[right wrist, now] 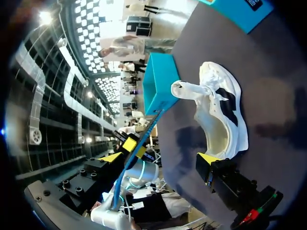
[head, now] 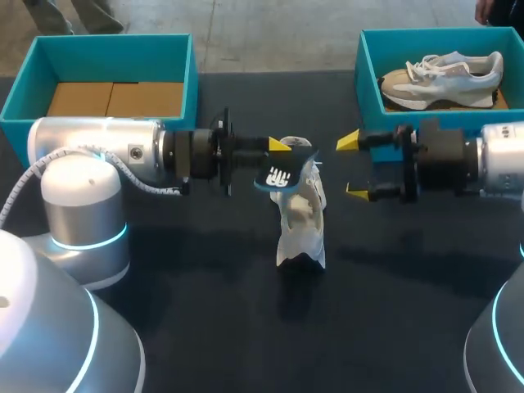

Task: Take the shoe out of the shoebox, open the shoe tongue, remove and reinsert the insole, then place the shoe into the shoebox

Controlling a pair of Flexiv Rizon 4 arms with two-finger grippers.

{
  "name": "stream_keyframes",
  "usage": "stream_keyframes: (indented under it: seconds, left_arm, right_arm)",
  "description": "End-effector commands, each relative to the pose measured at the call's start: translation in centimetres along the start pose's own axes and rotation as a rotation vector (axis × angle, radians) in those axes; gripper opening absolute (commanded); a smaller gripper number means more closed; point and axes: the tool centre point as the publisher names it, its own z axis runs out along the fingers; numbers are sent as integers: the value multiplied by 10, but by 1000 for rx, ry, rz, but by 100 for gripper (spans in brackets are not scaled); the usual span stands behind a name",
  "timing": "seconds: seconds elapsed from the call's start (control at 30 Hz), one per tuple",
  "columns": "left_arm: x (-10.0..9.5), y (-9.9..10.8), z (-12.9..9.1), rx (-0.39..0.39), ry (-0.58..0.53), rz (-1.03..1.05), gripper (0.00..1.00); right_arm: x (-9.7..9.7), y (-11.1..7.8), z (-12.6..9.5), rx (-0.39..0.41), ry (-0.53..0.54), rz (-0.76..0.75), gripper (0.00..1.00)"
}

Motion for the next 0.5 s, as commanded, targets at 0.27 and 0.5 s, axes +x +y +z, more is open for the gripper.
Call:
stream_keyframes:
  seconds: [0.27, 0.5]
  left_arm:
    - [12, -9, -1, 18, -57, -185, 0]
    - [24, -1, -2, 16, -51, -257, 0]
  right_arm:
    - [-11, -25, 7, -34, -121, -93, 100]
    - [-25, -39, 17, -32, -177, -75, 100]
